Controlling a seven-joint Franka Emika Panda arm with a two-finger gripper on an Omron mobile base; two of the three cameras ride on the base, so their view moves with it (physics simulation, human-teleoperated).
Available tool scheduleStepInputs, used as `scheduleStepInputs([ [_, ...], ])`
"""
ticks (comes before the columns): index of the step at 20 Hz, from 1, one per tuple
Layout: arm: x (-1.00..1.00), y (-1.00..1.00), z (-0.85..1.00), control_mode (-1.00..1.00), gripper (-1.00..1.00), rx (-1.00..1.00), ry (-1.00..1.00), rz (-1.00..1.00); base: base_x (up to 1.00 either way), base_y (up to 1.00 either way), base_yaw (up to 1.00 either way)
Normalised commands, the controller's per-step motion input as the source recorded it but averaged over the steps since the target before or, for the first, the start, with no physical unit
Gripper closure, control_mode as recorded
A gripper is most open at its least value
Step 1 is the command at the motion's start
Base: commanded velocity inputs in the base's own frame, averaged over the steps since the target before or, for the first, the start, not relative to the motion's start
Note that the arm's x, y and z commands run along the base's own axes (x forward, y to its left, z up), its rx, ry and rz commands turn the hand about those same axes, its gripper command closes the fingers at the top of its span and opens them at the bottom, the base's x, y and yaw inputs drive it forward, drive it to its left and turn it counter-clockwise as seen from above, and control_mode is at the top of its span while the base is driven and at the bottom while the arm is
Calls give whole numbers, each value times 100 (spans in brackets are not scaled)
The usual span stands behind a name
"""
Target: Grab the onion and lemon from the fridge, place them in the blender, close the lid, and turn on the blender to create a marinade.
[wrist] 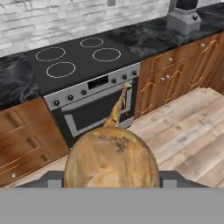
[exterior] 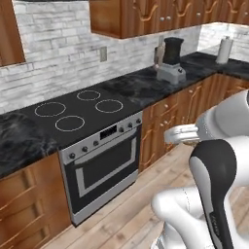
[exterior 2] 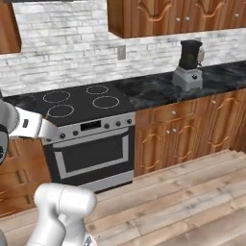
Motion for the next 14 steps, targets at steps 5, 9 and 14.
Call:
scheduleStepInputs([
  [5, 0, 0, 0, 100, 100, 0, 0, 0, 99, -50, 27],
  [9, 0, 0, 0, 100, 100, 0, 0, 0, 82, -70, 30],
  [14, 0, 0, 0, 100, 100, 0, 0, 0, 92, -73, 31],
])
